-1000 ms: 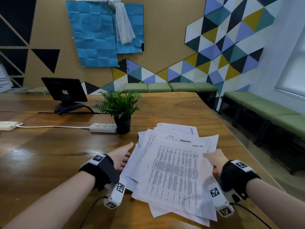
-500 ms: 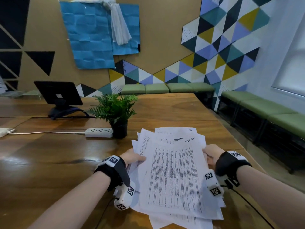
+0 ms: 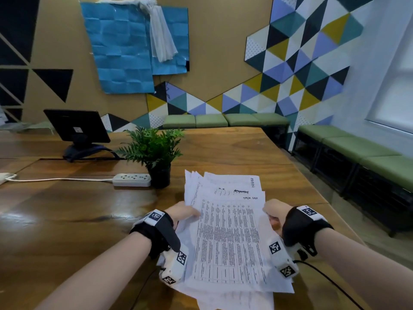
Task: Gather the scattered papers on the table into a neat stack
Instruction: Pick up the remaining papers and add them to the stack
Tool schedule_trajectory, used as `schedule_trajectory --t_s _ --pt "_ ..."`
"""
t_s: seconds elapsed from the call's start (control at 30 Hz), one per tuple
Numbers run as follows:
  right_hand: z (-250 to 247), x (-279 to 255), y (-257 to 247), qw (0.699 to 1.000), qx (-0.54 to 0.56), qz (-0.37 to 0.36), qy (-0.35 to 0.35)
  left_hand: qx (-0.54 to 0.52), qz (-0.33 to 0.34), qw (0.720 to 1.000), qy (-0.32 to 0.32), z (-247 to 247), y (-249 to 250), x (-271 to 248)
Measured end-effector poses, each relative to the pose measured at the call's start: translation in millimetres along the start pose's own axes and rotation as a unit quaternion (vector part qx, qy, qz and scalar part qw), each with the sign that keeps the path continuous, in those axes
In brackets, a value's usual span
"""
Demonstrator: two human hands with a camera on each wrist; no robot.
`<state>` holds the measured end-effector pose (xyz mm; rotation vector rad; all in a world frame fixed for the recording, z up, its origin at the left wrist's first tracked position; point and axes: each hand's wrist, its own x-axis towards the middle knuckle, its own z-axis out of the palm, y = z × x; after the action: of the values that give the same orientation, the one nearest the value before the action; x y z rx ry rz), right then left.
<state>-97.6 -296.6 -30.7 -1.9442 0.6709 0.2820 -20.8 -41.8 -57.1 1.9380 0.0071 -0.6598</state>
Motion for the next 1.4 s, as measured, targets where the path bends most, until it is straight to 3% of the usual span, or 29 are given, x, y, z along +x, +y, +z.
schedule_trajectory --t_s 0.07,0.2,0.27,0.33,0.4,0.5,0.57,0.63,0.7,0.77,0.9,1.07,1.27,1.4 --pt "6 -5 2 0.999 0.035 0.007 -0.004 0.021 0.022 0.999 0.015 0 0 -1" --pt "14 -4 8 0.999 0.03 0.009 0.041 -0.034 0.134 0.99 0.036 -5 16 -28" --pt "10 -5 12 0.996 0.081 0.0 0.04 -0.071 0.187 0.979 0.029 -13 25 -38" --pt "2 -10 11 0.977 0.21 -0.011 -0.037 -0.097 0.223 0.97 0.018 -24 33 -47" --pt "-9 -25 2 0.94 0.308 -0.025 -0.145 -0.129 0.231 0.964 -0.005 -34 38 -52" --pt "-23 -45 -23 0.928 0.305 -0.08 -0.2 -0.16 0.225 0.961 0.0 -38 44 -59" --pt "-27 -57 -41 0.949 0.25 -0.114 -0.156 -0.15 0.241 0.958 0.033 -36 48 -62" --pt "-26 -65 -53 0.967 0.17 -0.178 -0.061 -0.146 0.267 0.948 0.088 -29 53 -63" --pt "-21 -70 -60 0.956 0.16 -0.246 0.012 -0.141 0.301 0.928 0.17 -20 61 -66" --pt "-13 -75 -64 0.933 0.214 -0.288 0.027 -0.13 0.348 0.899 0.233 -12 68 -72" --pt "0 -79 -63 0.908 0.266 -0.323 0.034 -0.095 0.439 0.861 0.239 2 69 -90" --pt "-1 -73 -52 0.907 0.281 -0.314 0.017 -0.071 0.435 0.866 0.238 0 44 -87" --pt "-5 -74 -57 0.897 0.307 -0.316 -0.032 -0.129 0.391 0.886 0.213 -11 37 -84" --pt "-17 -78 -69 0.876 0.366 -0.313 0.002 -0.115 0.384 0.891 0.215 -17 41 -84"
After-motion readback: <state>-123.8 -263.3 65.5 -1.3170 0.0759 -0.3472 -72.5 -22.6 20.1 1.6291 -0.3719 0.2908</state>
